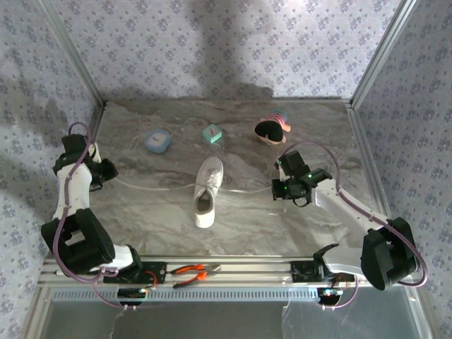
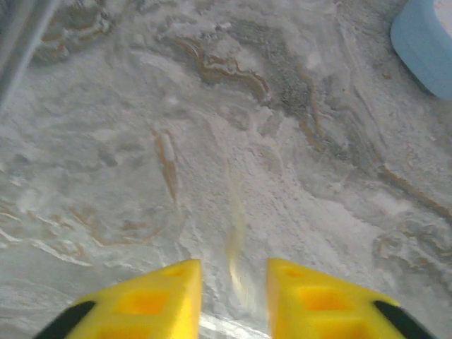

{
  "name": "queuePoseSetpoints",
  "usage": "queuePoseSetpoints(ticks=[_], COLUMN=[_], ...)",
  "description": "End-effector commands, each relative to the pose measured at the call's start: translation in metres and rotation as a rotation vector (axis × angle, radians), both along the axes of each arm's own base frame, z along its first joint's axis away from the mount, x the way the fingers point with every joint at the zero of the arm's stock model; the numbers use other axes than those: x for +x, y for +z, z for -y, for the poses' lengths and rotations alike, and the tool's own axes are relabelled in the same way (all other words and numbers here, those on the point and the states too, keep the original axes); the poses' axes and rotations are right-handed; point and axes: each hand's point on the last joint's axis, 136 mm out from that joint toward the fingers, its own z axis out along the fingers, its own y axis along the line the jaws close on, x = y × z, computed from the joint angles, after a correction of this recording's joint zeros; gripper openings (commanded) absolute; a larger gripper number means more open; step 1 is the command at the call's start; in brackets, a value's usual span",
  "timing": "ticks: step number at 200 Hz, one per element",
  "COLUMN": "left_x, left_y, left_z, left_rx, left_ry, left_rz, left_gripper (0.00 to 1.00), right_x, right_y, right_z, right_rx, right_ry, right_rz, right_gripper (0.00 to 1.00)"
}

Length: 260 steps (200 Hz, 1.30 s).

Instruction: Tie the shoes

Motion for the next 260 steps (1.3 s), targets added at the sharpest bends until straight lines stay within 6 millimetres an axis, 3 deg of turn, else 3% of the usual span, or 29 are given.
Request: queuePoseSetpoints(ticks=[1, 18, 31, 58, 75, 91, 142, 184, 231, 260], left_x=[-0.013, -0.014, -0.01, -0.008, -0.032, -0.051, -0.034, -0.03, -0.025, -0.027], left_y=[-0.004, 0.005, 0.015, 0.031, 0.028, 0.014, -0.01, -0.022, -0.033, -0.035], left_z=[0.018, 0.031, 0.05, 0.142, 0.205, 0.238, 0.268, 0.294, 0.314, 0.331], left_rx=[-0.04, -0.016, 0.005, -0.046, -0.047, -0.005, 0.014, 0.051, 0.004, -0.084], left_ry=[-0.074, -0.157, -0.266, -0.775, -1.186, -1.46, -1.676, -1.777, -1.864, -1.916], left_rz=[-0.028, 0.01, 0.064, 0.248, 0.325, 0.346, 0.365, 0.375, 0.351, 0.331], left_gripper=[0.44, 0.48, 0.48, 0.48, 0.52, 0.56, 0.55, 0.56, 0.58, 0.5], right_x=[0.006, 0.003, 0.0, -0.01, -0.018, -0.023, -0.016, 0.005, 0.01, 0.015], right_y=[0.02, 0.027, 0.032, 0.036, 0.033, 0.027, 0.004, -0.008, -0.012, -0.019], right_z=[-0.027, -0.043, -0.057, -0.092, -0.114, -0.131, -0.17, -0.186, -0.207, -0.213], right_rx=[0.035, 0.007, -0.013, -0.019, -0.013, -0.01, -0.057, -0.086, -0.035, -0.033], right_ry=[0.137, 0.262, 0.369, 0.616, 0.753, 0.834, 0.952, 0.964, 1.042, 1.072], right_rz=[0.085, 0.145, 0.202, 0.339, 0.42, 0.476, 0.507, 0.522, 0.524, 0.506], right_gripper=[0.29, 0.43, 0.48, 0.53, 0.56, 0.57, 0.59, 0.59, 0.59, 0.58])
